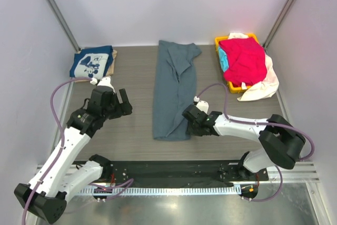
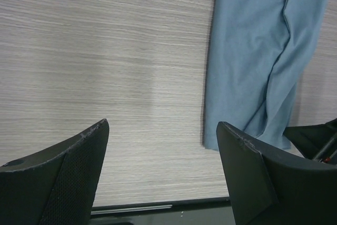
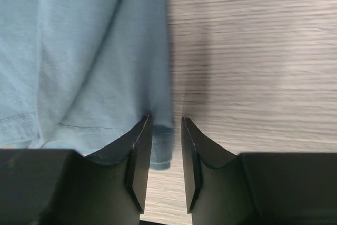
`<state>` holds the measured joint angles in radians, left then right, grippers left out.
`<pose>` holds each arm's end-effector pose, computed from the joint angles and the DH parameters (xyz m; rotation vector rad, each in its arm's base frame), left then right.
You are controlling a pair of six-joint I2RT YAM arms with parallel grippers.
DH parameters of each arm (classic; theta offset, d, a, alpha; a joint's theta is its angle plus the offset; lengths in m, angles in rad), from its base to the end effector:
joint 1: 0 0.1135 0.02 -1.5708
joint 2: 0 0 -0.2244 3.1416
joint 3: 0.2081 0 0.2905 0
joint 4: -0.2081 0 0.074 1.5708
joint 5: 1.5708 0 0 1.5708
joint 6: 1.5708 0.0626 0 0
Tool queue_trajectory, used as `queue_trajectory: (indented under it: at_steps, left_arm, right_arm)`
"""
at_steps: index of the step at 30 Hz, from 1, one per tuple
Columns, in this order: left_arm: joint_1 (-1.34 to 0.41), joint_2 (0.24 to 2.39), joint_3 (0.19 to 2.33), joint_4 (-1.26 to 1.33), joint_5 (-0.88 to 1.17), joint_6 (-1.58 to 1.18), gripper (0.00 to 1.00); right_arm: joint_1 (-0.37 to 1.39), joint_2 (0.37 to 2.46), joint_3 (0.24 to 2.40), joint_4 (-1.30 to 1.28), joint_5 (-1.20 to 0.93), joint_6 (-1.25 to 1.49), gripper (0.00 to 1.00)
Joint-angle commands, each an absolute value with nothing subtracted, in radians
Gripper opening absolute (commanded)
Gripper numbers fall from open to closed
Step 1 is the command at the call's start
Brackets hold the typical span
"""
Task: Fold and stack the t-shirts
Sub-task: Fold the tshirt
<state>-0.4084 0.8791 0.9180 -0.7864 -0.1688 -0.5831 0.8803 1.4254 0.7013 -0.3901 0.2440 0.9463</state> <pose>0.2410 -0.0928 0.2651 -0.2882 2.3074 -0.3097 0.2025 0.2213 0.0713 0.1634 2.6544 0.2897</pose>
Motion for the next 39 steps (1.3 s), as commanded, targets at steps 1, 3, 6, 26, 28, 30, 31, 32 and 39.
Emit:
queue_trajectory:
  at_steps: [1, 3, 6, 26, 28, 30, 31, 32, 39]
  left_arm:
    - [-0.41, 0.836, 0.94, -0.812, -0.196, -0.541, 0.84]
    - [-0.41, 0.833, 0.937, -0.802, -0.195, -0.538, 0.85]
    - [-0.408, 0.845, 0.943, -0.807, -0.193, -0.534, 0.85]
    - [-0.41, 0.873, 0.942, -0.802, -0.172, -0.532, 0.85]
    - [-0.408, 0.885, 0.942, -0.804, -0.163, -0.535, 0.85]
    - [-0.408, 0.891, 0.937, -0.804, -0.14, -0.545, 0.84]
    - [-0.408, 0.891, 0.931, -0.799, -0.129, -0.557, 0.84]
    - [-0.411, 0.894, 0.925, -0.789, -0.114, -0.563, 0.84]
    - [-0.535, 0.92, 0.78, -0.672, -0.006, -0.725, 0.84]
  right_arm:
    - [0.903, 1.469, 0.745, -0.357, 0.273, 0.963, 0.34]
    - [0.907, 1.488, 0.749, -0.356, 0.275, 0.963, 0.26]
    - [0.908, 1.488, 0.747, -0.357, 0.281, 0.963, 0.01]
    - [1.187, 1.042, 0.48, -0.725, 0.36, 1.402, 0.75]
    - [1.187, 1.028, 0.533, -0.8, 0.423, 1.397, 0.82]
    - [1.189, 1.022, 0.57, -0.83, 0.469, 1.378, 0.86]
    - [1.189, 1.023, 0.598, -0.836, 0.5, 1.37, 0.87]
    - [1.189, 1.023, 0.609, -0.838, 0.517, 1.362, 0.88]
    - [1.148, 1.098, 0.641, -0.709, 0.533, 1.257, 0.86]
